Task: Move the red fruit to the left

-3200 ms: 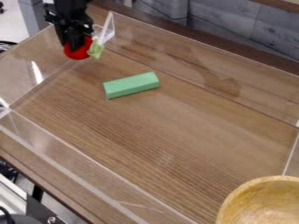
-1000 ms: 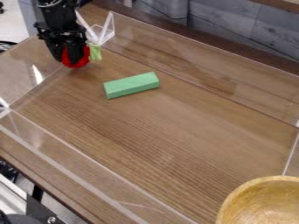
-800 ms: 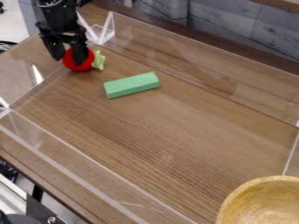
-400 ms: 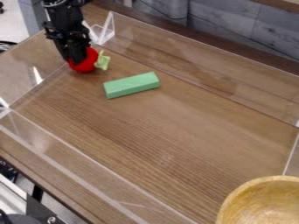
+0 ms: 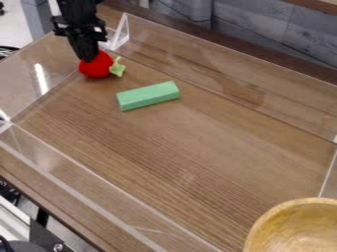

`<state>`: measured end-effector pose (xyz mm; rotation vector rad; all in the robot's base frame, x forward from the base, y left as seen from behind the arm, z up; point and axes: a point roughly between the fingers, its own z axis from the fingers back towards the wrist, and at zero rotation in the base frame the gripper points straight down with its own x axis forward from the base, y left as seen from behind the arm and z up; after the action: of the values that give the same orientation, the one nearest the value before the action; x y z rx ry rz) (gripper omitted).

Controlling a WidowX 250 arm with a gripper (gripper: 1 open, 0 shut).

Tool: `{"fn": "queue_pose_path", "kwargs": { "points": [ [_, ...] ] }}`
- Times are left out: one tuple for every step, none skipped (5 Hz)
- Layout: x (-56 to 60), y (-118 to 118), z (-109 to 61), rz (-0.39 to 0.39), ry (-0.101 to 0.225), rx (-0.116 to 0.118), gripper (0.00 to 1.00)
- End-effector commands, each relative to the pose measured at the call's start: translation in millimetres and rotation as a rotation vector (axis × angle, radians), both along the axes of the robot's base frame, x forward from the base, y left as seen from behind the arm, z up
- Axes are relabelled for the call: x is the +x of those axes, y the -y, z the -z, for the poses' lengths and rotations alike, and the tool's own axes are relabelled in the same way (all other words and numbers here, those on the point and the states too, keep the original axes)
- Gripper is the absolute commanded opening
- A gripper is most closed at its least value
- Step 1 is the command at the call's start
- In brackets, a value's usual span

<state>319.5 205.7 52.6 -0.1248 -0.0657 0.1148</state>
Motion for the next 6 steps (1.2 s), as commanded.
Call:
{"fn": "queue_pose_path", "kwargs": {
  "points": [
    [3.1, 2, -10.5, -0.009, 0.035, 0.044, 1.00],
    [-0.8, 10, -0.6, -0.020, 0.020, 0.046, 1.00],
    [-6.4, 14, -16.5, -0.047, 0.019, 0.044, 1.00],
    [-11.4, 20, -35.7, -0.072, 0.027, 0.041, 1.00],
    [-18.0, 37, -59.0, -0.068, 0.049, 0.043, 0.00],
    [-24.0, 55, -79.9, -0.053, 0.069, 0.051, 1.00]
  ]
}}
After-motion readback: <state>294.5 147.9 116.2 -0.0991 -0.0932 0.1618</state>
